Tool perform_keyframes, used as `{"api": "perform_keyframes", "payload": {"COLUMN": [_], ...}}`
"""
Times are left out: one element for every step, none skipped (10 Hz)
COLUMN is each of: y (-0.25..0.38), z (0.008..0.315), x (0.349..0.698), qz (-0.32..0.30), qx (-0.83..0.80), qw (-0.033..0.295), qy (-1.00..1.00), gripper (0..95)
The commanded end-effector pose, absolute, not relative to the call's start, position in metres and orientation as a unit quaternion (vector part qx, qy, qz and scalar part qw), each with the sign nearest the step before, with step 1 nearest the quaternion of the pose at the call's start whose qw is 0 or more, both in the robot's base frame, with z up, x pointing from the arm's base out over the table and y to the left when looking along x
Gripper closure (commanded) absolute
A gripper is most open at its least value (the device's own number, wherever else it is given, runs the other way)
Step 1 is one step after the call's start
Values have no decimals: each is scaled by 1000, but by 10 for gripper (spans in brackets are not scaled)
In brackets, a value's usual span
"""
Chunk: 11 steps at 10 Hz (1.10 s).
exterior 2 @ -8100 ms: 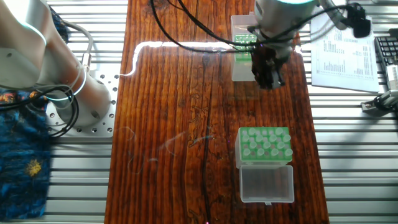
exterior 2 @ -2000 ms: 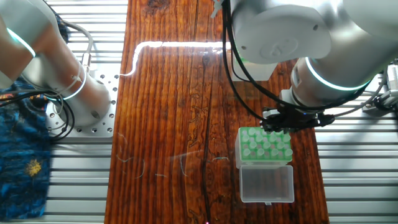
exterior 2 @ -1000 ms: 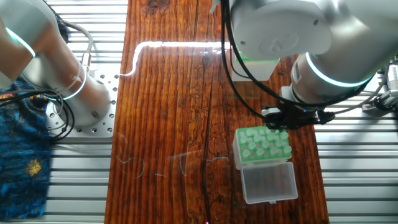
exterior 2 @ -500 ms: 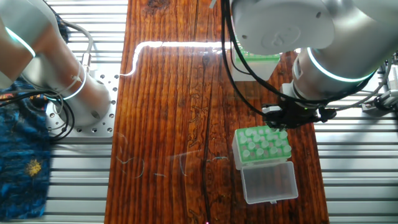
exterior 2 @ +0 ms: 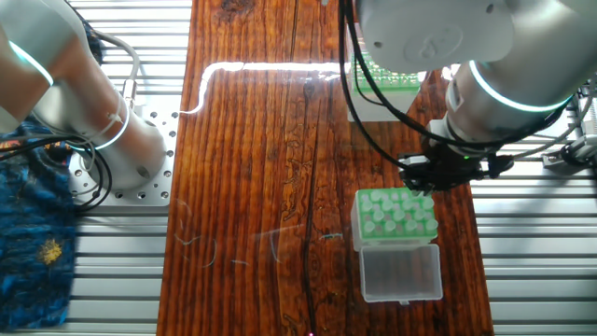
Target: Transfer all large pipette tips from one holder to another
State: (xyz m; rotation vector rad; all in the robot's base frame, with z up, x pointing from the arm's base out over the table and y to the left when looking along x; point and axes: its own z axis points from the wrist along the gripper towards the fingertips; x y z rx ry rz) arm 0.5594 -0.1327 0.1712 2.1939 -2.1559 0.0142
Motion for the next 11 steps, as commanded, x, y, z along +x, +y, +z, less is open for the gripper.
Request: {"api": "perform_keyframes", "payload": {"y": [-133,-134,-133,-132,-132,-132,-131,-131,-130,-130,-129], "z": [175,177,178,180,181,182,184,185,186,187,188], "x": [561,562,563,563,563,563,563,563,563,562,562], "qz": [3,4,3,3,3,2,2,2,1,1,2], "qx": [712,712,711,711,709,710,711,711,712,712,712], "qw": [33,33,33,33,33,33,33,34,34,34,34], "qy": [-701,-701,-702,-703,-704,-704,-703,-702,-702,-702,-702], "gripper": [950,950,950,950,950,950,950,950,950,950,950]}}
